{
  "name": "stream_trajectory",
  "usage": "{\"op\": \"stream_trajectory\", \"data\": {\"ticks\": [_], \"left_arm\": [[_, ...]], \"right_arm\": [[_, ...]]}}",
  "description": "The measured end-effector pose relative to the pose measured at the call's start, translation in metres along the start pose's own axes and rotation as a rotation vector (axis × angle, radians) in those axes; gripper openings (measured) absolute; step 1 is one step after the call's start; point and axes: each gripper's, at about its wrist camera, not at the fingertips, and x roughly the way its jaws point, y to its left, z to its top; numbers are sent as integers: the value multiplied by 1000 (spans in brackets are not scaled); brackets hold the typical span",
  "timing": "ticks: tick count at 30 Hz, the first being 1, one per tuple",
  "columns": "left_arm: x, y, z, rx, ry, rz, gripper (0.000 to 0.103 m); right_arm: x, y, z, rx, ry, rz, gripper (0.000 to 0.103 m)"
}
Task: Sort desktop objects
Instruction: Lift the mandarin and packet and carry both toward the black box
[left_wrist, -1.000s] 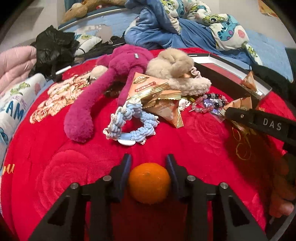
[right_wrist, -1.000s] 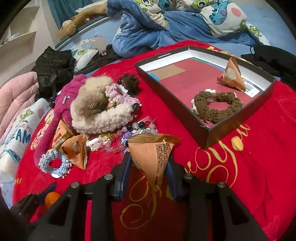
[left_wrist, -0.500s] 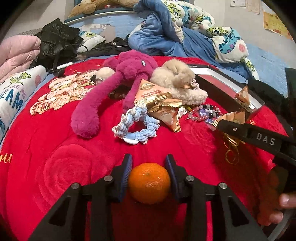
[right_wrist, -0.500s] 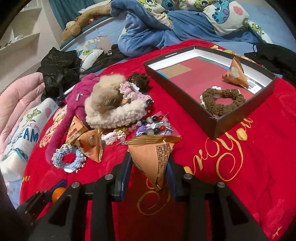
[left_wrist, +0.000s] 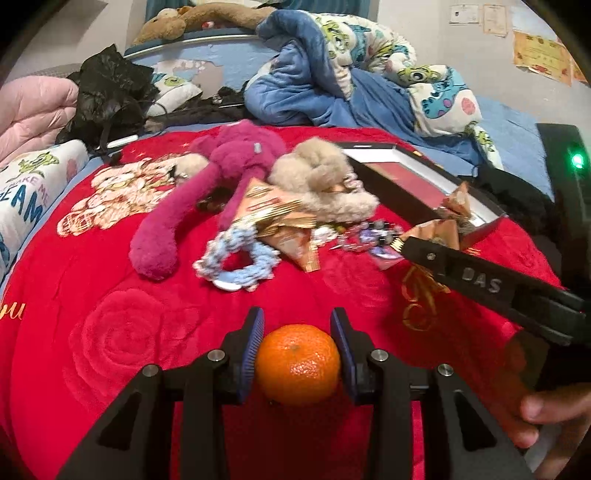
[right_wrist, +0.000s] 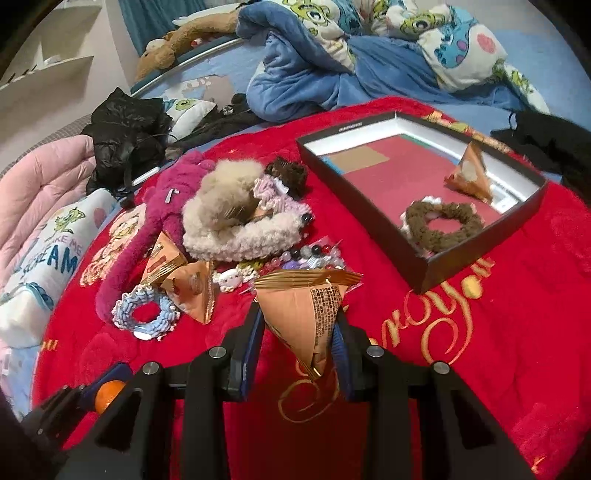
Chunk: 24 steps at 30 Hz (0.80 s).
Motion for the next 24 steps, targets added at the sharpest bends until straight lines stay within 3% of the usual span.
{"op": "stream_trajectory", "data": {"ticks": [10,16,24], "left_arm": [[-11,-35,6,-14,-17,-71,39],[-16,-68,16,49,-48,-52,39],[-30,-112,32,82,-83,-100,39]], "right_arm": [[-24,-24,1,-14,-36,-33,34],[-49,-46,7,-9,-74,-37,34],[-99,-69,11,-47,-133,-140,34]]}}
